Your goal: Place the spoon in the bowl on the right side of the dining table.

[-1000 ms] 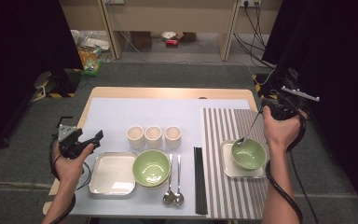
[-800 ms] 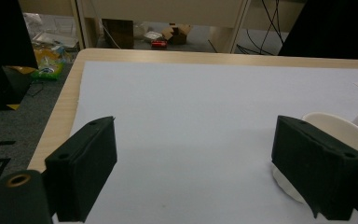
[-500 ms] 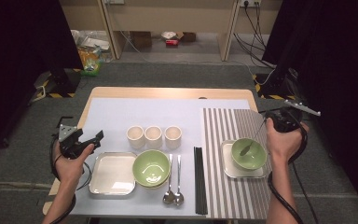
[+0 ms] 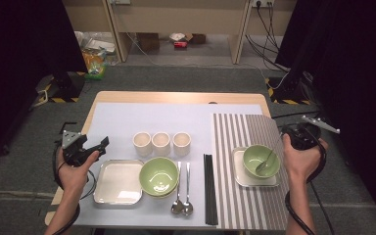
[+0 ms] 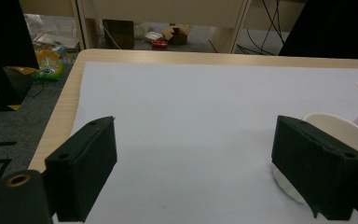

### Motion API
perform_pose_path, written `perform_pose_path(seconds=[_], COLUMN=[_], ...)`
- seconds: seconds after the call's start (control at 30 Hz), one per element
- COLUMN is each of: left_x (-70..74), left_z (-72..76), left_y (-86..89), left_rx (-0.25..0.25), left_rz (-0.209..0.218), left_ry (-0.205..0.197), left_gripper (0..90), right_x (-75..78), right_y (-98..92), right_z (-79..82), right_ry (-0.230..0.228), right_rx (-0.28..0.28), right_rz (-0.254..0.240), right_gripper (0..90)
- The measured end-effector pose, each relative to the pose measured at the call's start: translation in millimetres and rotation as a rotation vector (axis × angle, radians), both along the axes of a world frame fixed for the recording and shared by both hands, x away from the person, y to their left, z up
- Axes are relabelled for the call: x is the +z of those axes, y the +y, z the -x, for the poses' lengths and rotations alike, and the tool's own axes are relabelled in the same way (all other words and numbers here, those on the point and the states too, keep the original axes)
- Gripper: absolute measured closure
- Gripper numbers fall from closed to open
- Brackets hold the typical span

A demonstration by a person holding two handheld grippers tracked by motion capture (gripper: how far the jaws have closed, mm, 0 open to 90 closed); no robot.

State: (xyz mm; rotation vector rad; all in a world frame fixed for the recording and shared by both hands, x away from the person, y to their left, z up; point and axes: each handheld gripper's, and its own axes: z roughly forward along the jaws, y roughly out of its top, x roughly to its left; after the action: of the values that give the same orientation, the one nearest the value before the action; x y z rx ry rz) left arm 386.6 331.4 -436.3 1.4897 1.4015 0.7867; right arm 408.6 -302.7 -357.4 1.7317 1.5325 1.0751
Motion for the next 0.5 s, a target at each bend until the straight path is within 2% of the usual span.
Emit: perform_pose_path(seconds=[0.13, 0.5], left_x=[-0.1, -0.7], left_z=[0.0, -0.8], left_y=[-0.2, -2.0], left_rx=[0.000, -0.001], left_rz=[0.001, 0.000], left_ry=[0.000, 0.002], left_gripper=[13.1, 13.1], right_x=[-1.6, -7.7], right_y=[-3.7, -18.4], right_z=[6.8, 26.2], right_ry=[-0.017, -0.027], right_rx=[0.002, 0.021], right_rz=[0.001, 0.014], right_gripper=[89.4, 86.7])
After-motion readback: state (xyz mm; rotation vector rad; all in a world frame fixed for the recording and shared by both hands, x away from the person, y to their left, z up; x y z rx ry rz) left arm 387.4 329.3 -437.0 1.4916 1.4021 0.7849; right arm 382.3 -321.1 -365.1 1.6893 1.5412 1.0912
